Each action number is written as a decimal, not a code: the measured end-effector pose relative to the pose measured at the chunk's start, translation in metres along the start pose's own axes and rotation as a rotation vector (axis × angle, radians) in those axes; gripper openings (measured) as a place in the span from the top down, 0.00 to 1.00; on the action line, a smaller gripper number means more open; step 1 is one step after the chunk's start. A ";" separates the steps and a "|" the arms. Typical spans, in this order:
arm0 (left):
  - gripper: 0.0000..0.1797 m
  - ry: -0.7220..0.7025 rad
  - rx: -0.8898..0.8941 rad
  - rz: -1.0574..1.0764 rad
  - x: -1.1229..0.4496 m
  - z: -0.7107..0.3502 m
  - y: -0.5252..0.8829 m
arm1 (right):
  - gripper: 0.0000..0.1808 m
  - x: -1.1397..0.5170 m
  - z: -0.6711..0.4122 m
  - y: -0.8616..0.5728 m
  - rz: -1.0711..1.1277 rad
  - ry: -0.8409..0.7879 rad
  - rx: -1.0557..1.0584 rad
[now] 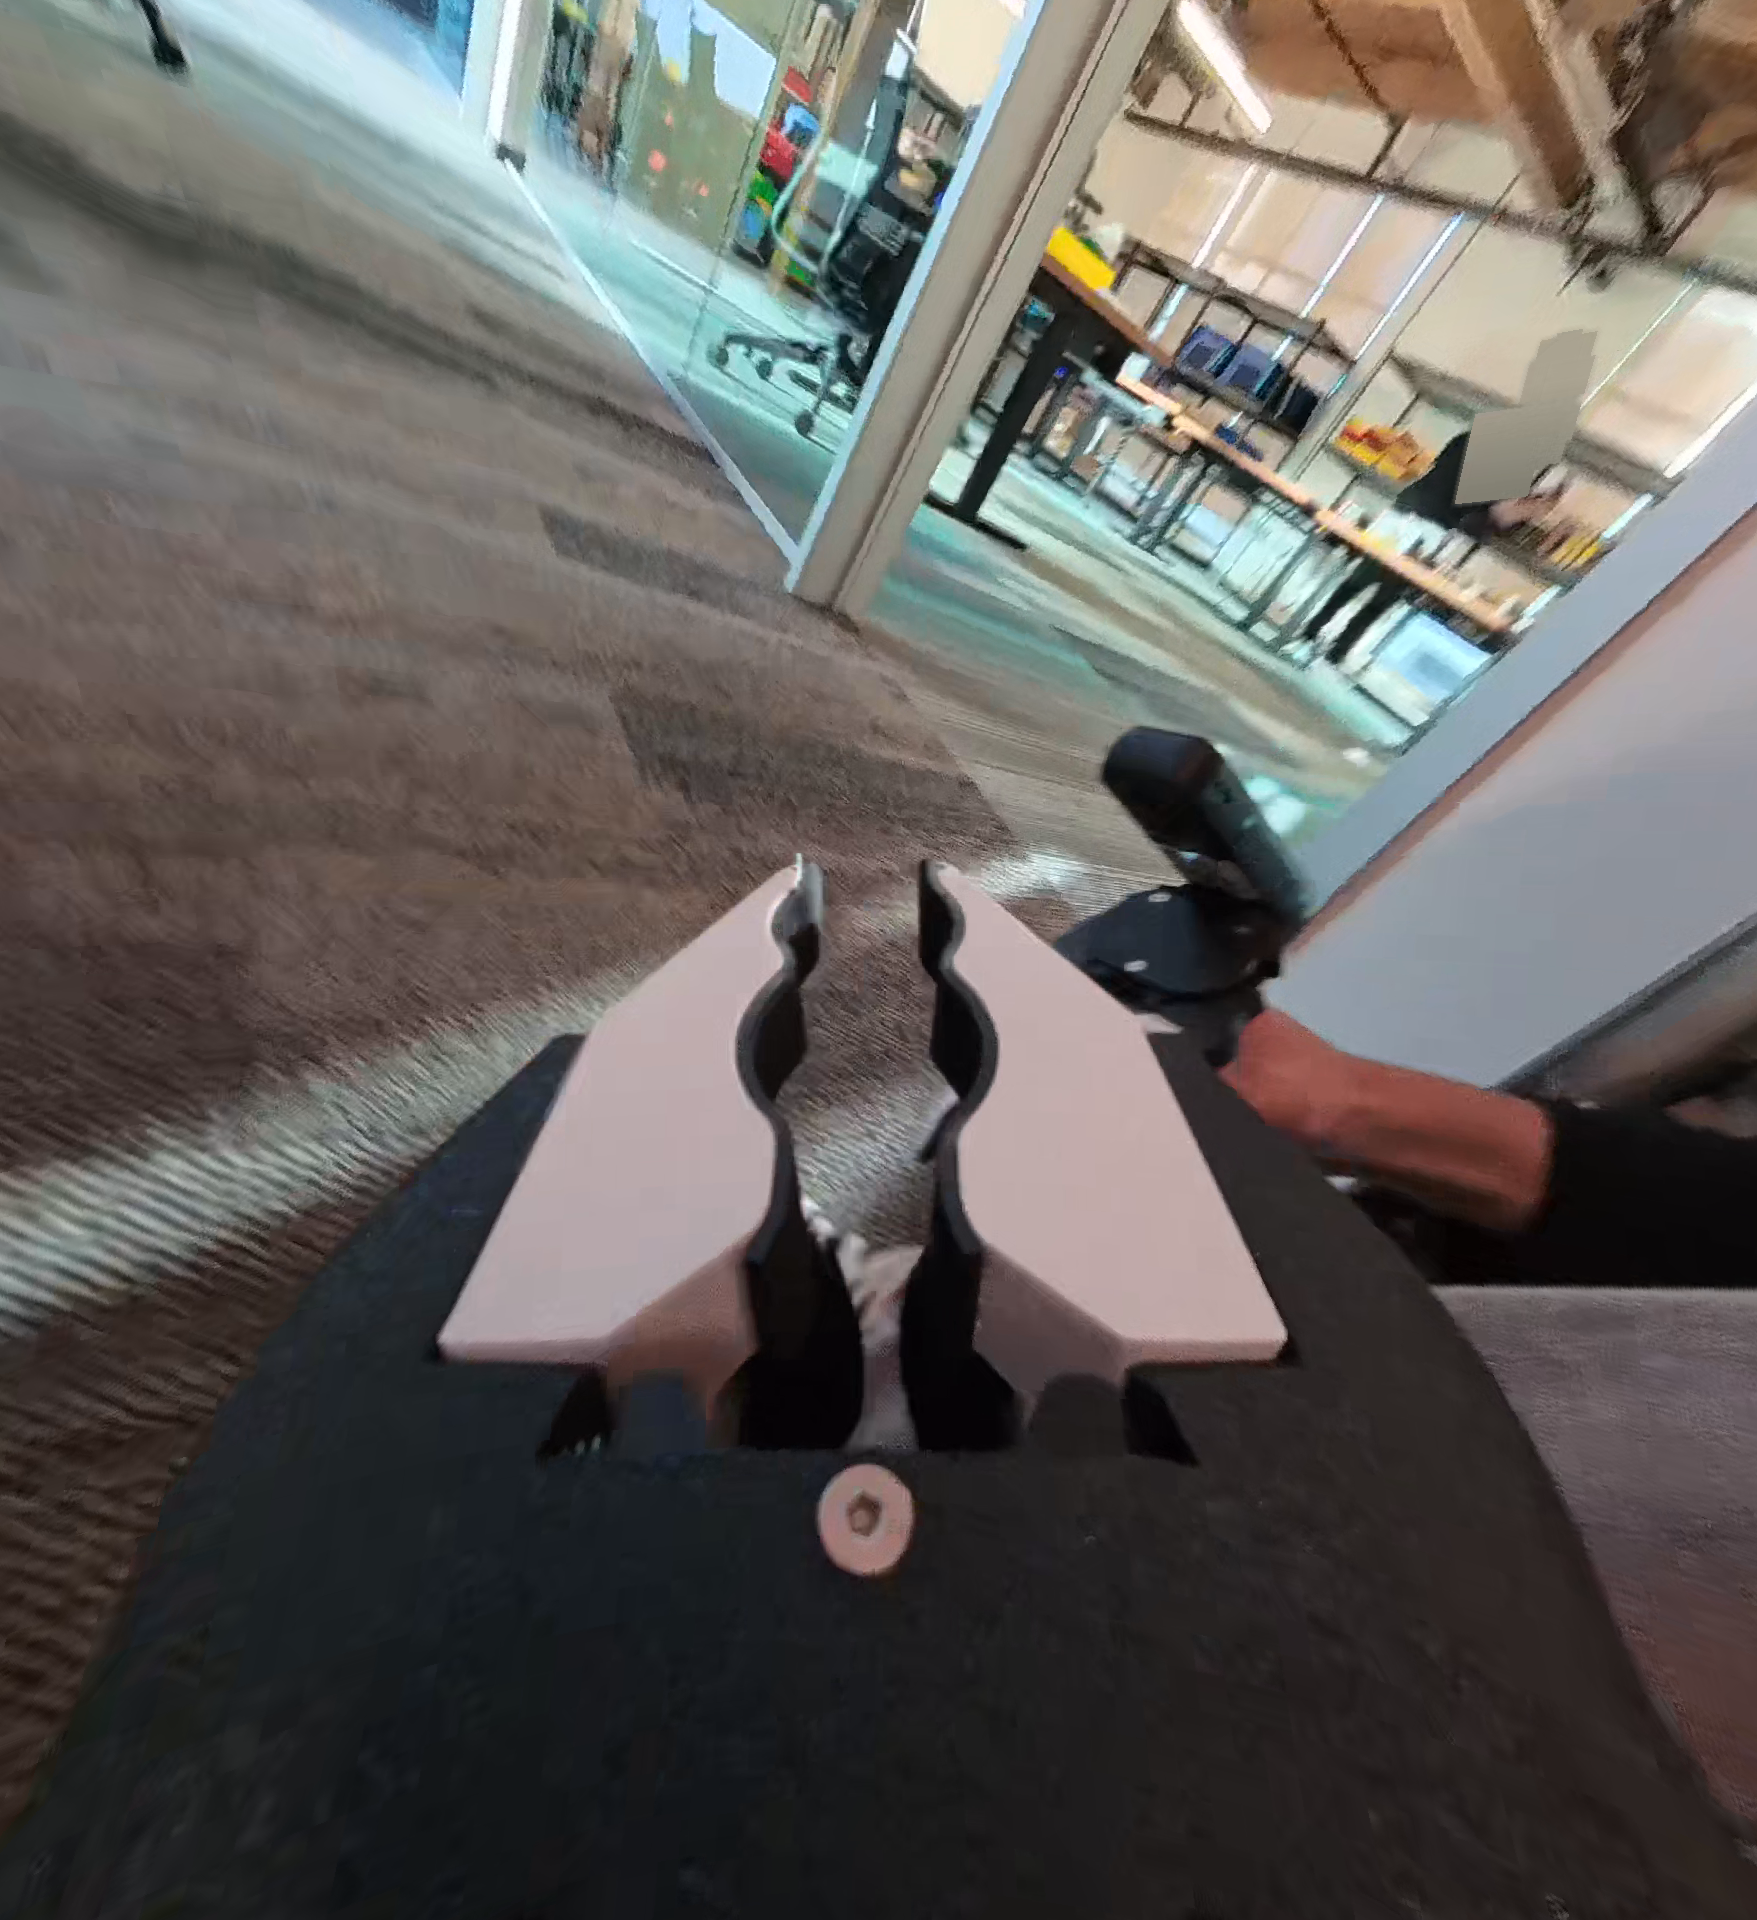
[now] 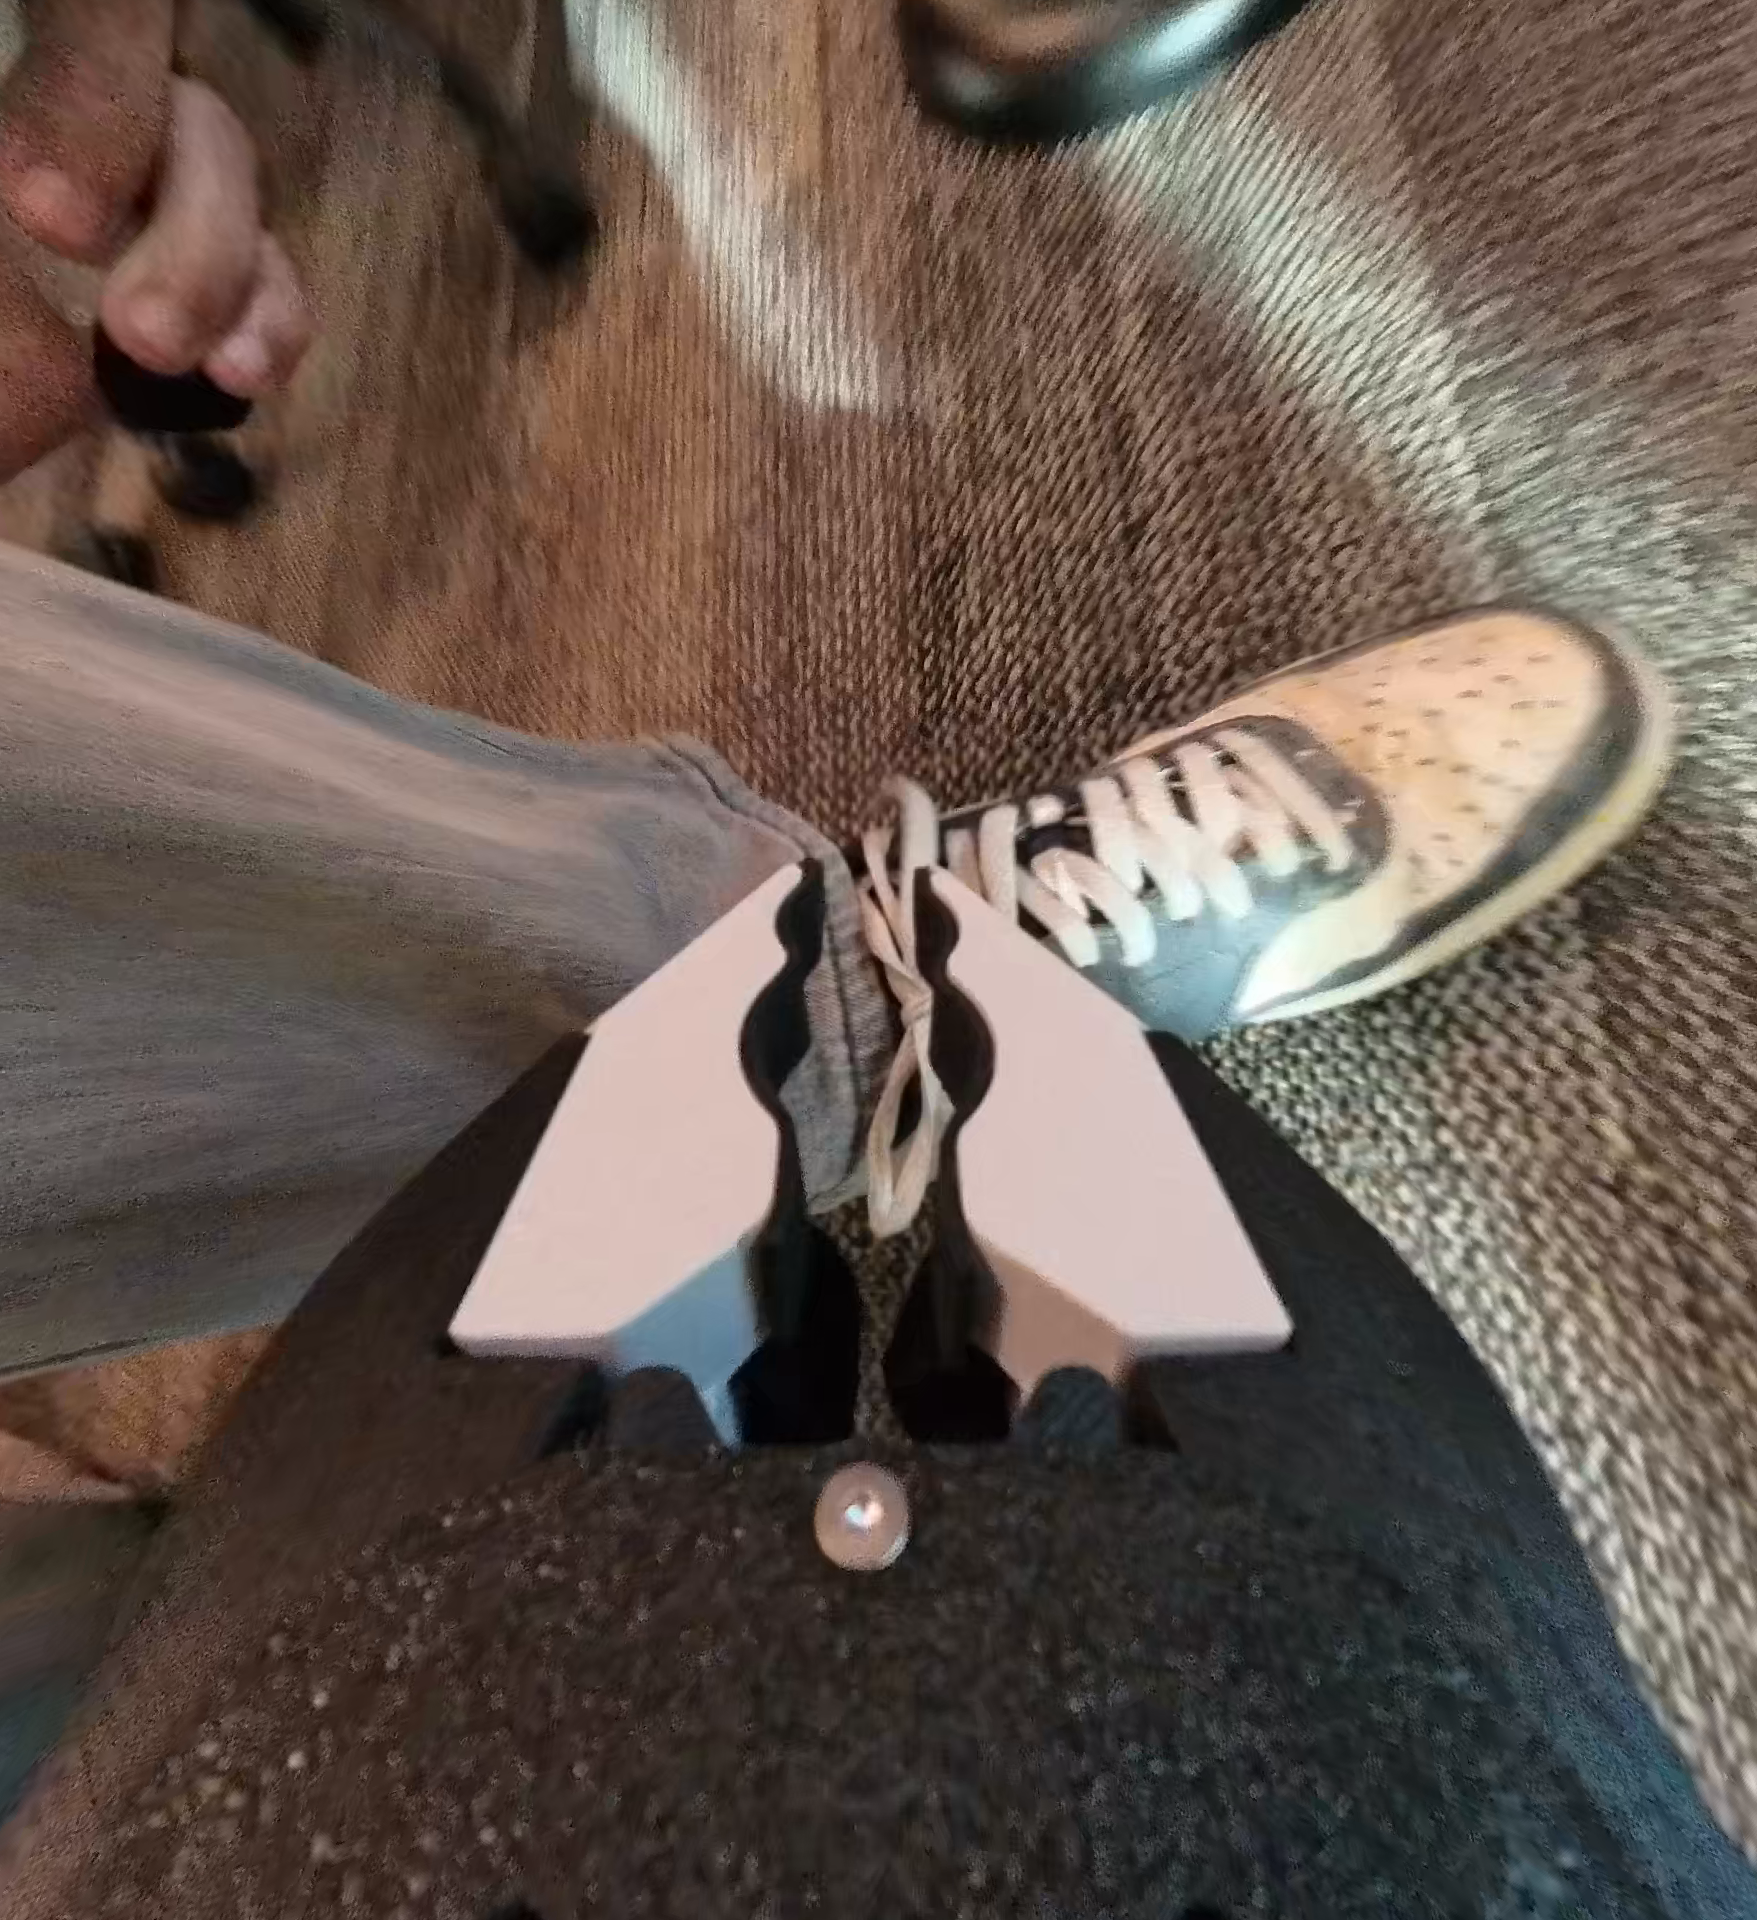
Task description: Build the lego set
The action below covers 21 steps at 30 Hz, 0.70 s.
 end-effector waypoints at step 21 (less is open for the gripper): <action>1.00 0.309 -0.607 0.046 -0.157 -0.383 -0.097 | 0.82 0.367 -0.285 -0.030 0.513 -0.526 0.073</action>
Point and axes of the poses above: each gripper's, where its closed fingertips meet, x back along the fingers, z out of its underside, y = z × x across the jaws, the point moved 7 cm from there along x, back along the fingers, and after that the axes turned 4 degrees about -x, right-handed, at the moved point
